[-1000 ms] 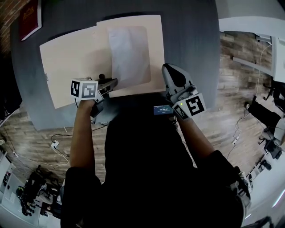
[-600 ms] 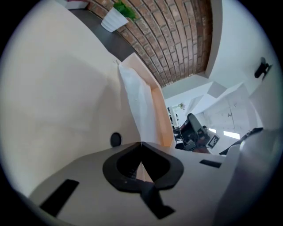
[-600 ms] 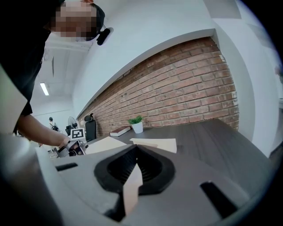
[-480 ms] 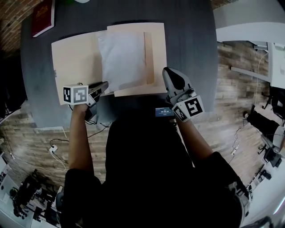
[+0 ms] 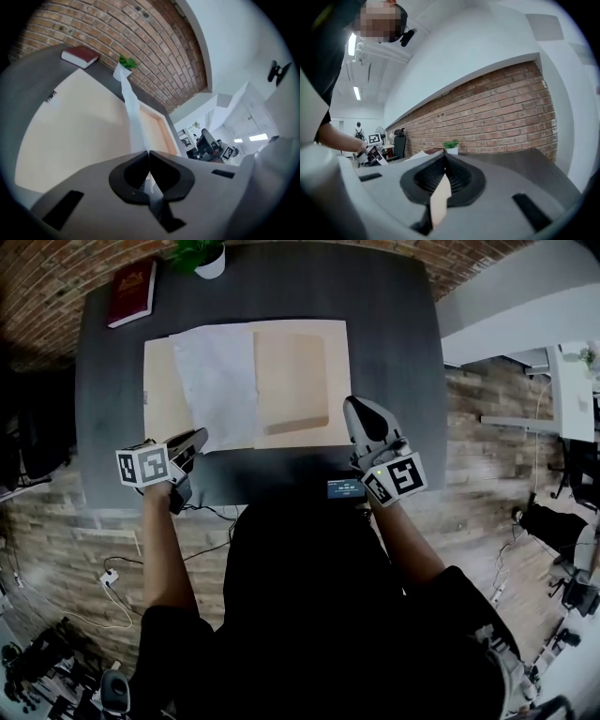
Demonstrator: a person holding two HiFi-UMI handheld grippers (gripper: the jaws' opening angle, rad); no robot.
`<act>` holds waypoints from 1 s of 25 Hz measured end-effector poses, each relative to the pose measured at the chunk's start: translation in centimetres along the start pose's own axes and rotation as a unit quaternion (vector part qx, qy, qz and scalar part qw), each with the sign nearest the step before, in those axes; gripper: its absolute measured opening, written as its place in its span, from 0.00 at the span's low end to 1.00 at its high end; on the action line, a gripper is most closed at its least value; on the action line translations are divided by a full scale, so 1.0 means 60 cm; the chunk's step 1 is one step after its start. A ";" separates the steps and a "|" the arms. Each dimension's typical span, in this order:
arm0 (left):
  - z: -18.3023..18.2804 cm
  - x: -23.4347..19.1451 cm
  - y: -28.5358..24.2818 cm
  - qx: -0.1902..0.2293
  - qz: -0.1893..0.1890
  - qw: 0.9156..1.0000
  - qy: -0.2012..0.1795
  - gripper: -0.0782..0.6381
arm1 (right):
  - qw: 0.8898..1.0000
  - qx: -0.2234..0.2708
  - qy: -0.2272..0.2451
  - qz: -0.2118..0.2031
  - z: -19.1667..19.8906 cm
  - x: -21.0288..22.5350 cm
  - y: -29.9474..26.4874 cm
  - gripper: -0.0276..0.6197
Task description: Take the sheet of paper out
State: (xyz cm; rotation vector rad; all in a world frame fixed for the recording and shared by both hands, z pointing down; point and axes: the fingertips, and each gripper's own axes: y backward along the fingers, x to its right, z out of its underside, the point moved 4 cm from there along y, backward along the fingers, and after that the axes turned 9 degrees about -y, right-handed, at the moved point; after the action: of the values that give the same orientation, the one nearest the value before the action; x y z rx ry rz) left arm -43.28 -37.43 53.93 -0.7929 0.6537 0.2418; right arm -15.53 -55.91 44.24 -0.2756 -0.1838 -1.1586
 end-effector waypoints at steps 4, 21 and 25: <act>-0.033 0.026 0.060 0.054 -0.037 0.996 -0.055 0.10 | 1.000 0.024 0.011 -0.006 -0.023 -0.028 0.012 0.05; 0.003 0.354 0.223 0.397 -0.104 0.880 -0.241 0.10 | 0.993 0.082 0.072 -0.049 -0.071 -0.101 0.249 0.05; 0.086 0.429 0.229 0.441 -0.112 0.849 -0.266 0.10 | 0.993 0.081 0.074 -0.052 -0.045 -0.120 0.344 0.05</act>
State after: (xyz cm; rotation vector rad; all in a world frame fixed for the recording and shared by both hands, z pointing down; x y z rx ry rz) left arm -26.87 -25.17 32.48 0.1115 0.0869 -0.0723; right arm 0.66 -42.72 37.13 -0.0371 -0.1622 -1.2538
